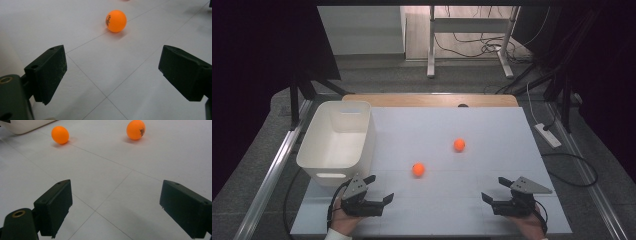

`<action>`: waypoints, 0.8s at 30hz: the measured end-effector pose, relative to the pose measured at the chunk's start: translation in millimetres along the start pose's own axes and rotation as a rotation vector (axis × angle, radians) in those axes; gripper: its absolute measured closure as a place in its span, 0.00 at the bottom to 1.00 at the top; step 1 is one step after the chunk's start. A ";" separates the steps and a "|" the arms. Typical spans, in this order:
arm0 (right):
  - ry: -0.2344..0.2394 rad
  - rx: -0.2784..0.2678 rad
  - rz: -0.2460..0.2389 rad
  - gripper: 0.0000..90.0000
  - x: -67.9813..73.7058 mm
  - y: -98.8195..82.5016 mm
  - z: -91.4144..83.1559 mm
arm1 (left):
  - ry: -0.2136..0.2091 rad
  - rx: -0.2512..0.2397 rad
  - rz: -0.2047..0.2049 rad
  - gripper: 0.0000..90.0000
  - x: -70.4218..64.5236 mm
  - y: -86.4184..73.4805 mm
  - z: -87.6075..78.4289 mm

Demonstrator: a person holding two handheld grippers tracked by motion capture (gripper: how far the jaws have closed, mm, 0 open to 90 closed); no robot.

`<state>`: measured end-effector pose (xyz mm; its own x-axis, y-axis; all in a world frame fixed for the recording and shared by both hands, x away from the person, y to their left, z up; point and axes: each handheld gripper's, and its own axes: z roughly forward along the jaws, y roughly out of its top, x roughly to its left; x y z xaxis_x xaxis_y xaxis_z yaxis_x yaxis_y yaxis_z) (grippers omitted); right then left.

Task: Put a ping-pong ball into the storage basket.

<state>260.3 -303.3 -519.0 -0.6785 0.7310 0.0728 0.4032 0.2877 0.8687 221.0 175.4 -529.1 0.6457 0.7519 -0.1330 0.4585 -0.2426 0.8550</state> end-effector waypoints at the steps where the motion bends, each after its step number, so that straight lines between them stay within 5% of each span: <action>1: 0.000 0.005 0.002 0.12 -0.4 -0.1 0.5 | 0.005 0.000 0.001 0.10 0.2 0.2 0.0; 13: -0.013 0.013 -0.002 0.13 -1.0 2.0 3.1 | 0.003 0.011 -0.031 0.06 -1.9 1.8 -2.0; 24: -0.002 0.007 -0.006 0.13 12.5 7.0 7.3 | 0.004 0.003 -0.040 0.06 1.3 1.8 -5.2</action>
<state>259.2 -287.6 -515.6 -0.6795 0.7307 0.0661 0.4032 0.2967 0.8657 219.4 179.2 -525.1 0.6243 0.7635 -0.1654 0.4857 -0.2135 0.8476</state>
